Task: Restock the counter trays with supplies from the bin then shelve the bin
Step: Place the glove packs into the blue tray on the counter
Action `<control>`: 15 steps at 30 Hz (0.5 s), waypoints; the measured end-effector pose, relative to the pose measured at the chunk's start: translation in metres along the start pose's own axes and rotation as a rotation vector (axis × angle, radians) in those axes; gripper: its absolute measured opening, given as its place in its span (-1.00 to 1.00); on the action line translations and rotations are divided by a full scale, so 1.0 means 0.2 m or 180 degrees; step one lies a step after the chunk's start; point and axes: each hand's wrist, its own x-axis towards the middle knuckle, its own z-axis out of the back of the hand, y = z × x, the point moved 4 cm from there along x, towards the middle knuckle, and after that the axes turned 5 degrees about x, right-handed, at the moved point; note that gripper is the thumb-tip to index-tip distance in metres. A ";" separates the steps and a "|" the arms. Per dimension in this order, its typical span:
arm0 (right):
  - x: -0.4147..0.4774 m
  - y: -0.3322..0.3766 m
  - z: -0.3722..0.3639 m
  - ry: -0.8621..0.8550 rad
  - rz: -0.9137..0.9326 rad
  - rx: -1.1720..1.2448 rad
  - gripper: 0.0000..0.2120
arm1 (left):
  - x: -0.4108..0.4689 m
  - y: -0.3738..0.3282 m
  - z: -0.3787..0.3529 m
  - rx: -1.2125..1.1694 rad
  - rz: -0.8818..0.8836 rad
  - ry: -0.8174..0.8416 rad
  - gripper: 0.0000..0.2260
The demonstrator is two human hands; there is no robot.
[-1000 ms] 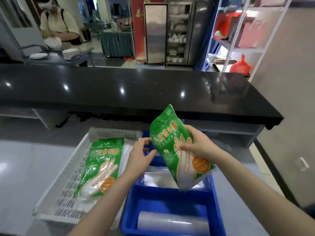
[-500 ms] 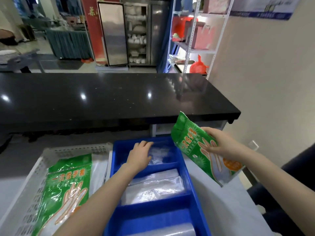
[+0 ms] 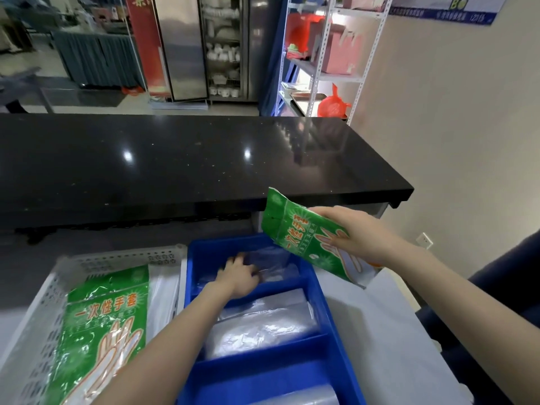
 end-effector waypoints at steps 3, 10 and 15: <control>0.08 0.09 -0.02 0.0070 0.0163 -0.0105 -0.38 | -0.03 0.00 -0.01 -0.0245 -0.0073 0.0096 -0.56; 0.23 0.25 -0.11 0.0191 0.0540 -0.0328 -0.38 | -0.15 -0.04 -0.01 -0.0140 -0.0403 -0.0035 -0.66; 0.31 0.29 -0.18 0.0182 0.0624 -0.0303 -0.38 | -0.24 -0.07 0.06 0.0621 -0.0619 -0.0699 -0.55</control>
